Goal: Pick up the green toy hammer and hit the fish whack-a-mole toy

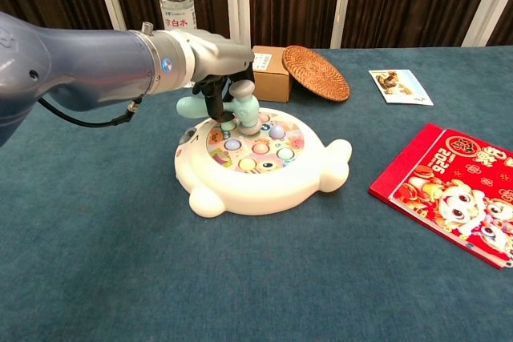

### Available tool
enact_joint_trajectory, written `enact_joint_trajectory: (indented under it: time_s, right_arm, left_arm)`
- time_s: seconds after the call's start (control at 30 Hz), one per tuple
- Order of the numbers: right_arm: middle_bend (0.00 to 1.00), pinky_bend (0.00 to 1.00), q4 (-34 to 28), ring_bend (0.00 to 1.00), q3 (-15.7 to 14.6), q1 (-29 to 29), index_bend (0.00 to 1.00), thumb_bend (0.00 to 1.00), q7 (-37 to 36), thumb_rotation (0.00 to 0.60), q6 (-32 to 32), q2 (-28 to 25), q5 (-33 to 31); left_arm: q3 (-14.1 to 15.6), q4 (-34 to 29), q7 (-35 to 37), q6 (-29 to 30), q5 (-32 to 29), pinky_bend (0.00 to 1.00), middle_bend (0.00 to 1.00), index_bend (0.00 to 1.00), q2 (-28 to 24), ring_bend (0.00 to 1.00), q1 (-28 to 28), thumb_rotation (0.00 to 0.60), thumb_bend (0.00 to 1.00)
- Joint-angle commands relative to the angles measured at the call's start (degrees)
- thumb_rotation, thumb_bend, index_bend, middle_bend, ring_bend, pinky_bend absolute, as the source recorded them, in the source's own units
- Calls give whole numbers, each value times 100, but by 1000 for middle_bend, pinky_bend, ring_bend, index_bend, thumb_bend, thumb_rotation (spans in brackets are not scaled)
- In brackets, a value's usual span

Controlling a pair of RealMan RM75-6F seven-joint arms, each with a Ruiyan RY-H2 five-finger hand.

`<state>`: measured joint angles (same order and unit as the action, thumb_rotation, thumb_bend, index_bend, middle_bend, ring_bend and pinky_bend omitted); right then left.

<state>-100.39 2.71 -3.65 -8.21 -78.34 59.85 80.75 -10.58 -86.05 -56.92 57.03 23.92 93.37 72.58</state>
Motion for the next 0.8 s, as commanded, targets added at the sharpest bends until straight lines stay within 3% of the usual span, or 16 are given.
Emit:
enact_joint_trajectory:
  time_s: [0.03, 0.43, 0.6, 0.8]
  right_arm:
    - [0, 0, -7, 0, -1, 2, 0, 161, -3, 600, 0, -1, -2]
    - [0, 0, 8, 0, 0, 3, 0, 162, 13, 600, -9, -6, 4]
    - [0, 0, 12, 0, -2, 4, 0, 162, 36, 600, -23, -1, 22]
    - [0, 0, 28, 0, -14, 15, 0, 162, 62, 600, -65, 5, 74]
  left_arm:
    - [31, 21, -20, -11, -8, 573, 556, 669, 19, 433, 14, 600, 699]
    - [-44, -169, 122, 135, 89, 572, 556, 669, -112, 432, 0, 600, 699]
    - [-134, -560, 294, 382, 160, 572, 556, 669, -451, 433, -146, 600, 699]
    - [1, -1203, 508, 788, 290, 572, 559, 670, -1023, 433, -536, 600, 698]
